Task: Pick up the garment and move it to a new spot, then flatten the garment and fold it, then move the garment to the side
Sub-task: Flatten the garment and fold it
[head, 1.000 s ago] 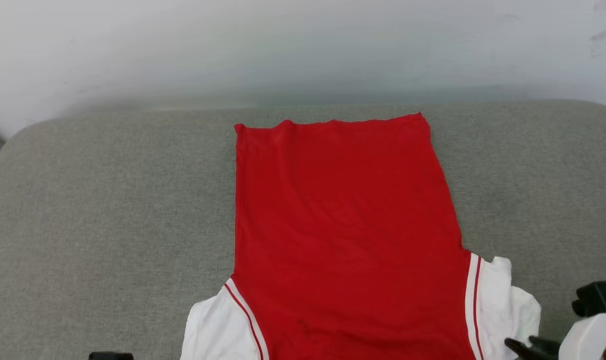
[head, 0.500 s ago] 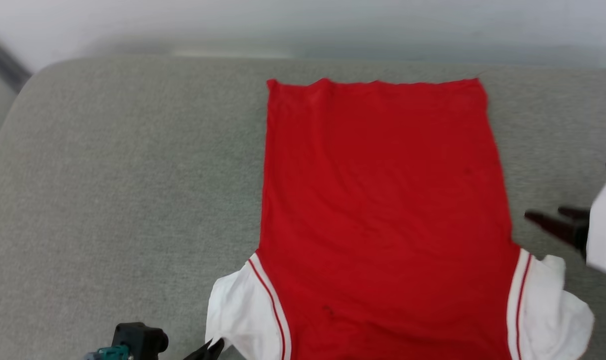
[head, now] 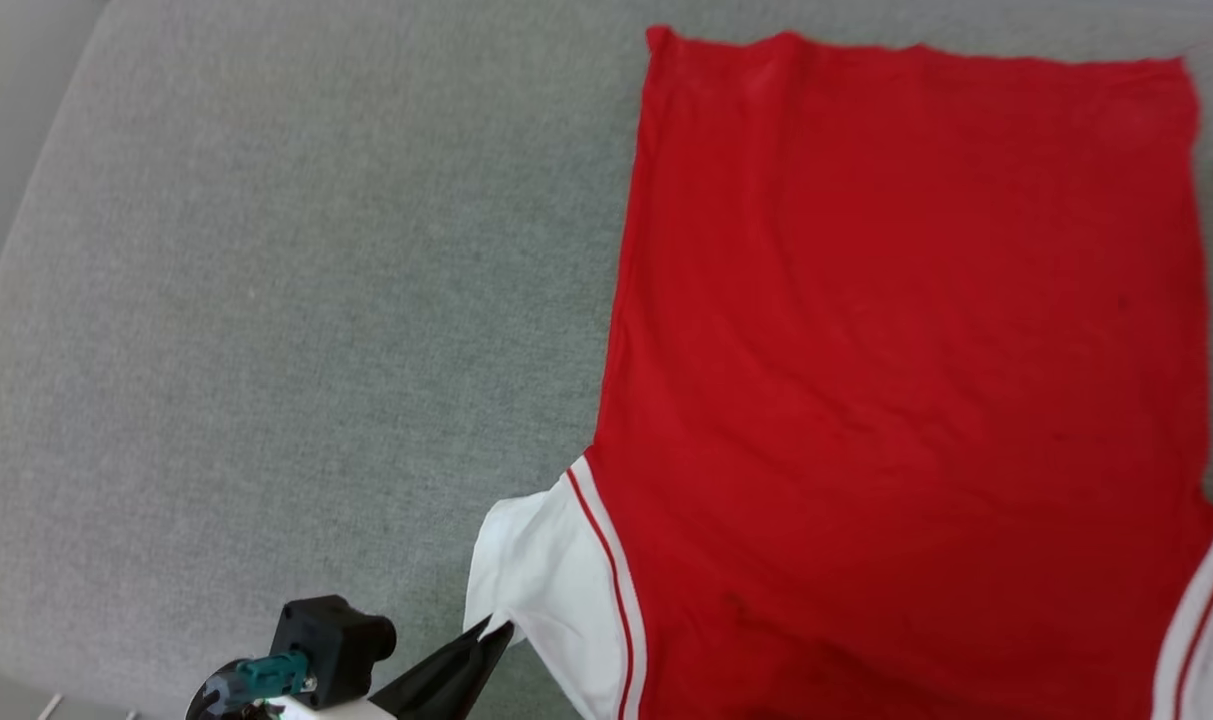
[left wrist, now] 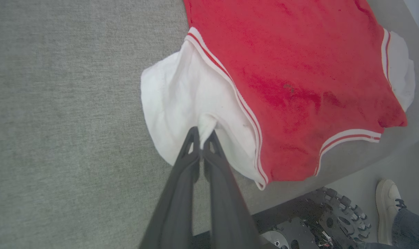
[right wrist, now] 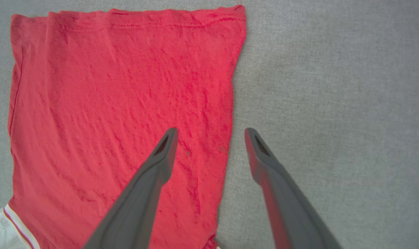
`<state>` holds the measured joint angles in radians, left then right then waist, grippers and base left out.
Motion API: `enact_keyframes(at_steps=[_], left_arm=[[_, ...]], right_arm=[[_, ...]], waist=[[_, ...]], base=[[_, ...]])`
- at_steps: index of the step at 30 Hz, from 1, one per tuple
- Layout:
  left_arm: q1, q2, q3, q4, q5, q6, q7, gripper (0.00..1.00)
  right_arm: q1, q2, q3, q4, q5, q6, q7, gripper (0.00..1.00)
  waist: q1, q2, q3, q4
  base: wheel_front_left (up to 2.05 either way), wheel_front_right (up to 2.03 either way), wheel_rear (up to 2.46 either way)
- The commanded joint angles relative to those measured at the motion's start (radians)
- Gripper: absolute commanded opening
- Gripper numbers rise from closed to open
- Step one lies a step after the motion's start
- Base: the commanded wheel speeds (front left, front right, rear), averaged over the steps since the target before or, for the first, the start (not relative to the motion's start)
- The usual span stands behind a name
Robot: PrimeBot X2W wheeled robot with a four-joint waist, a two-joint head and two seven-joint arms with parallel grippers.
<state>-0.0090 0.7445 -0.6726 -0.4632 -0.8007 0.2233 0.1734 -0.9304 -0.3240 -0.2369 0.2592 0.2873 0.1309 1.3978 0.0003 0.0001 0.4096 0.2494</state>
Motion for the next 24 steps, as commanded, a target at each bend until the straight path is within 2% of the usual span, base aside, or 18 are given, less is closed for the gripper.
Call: enact_keyframes(at_steps=[1,11,16,24], left_arm=[[-0.018,-0.004,-0.001,-0.005,0.008,-0.002,0.001,0.00],[-0.081,-0.036,-0.010,-0.019,0.033,-0.018,-0.003,0.00],[-0.094,-0.055,-0.017,-0.015,0.028,-0.024,-0.006,0.00],[-0.103,-0.074,-0.025,-0.006,0.031,-0.027,-0.010,0.00]], right_arm=[[-0.032,0.003,-0.008,0.016,-0.019,0.000,-0.001,1.00],[-0.239,0.029,-0.101,0.167,-0.200,0.000,-0.042,1.00],[-0.266,0.033,-0.110,0.217,-0.253,0.000,-0.065,1.00],[-0.245,0.032,-0.093,0.282,-0.277,0.000,-0.076,1.00]], waist=[[-0.0003,-0.0001,0.055,0.042],[-0.0003,-0.0001,0.166,0.105],[-0.0003,-0.0001,0.190,0.126],[-0.0003,-0.0001,0.211,0.143]], base=[[0.00,0.00,0.00],[0.00,0.00,0.00],[0.00,0.00,0.00],[0.00,0.00,0.00]])
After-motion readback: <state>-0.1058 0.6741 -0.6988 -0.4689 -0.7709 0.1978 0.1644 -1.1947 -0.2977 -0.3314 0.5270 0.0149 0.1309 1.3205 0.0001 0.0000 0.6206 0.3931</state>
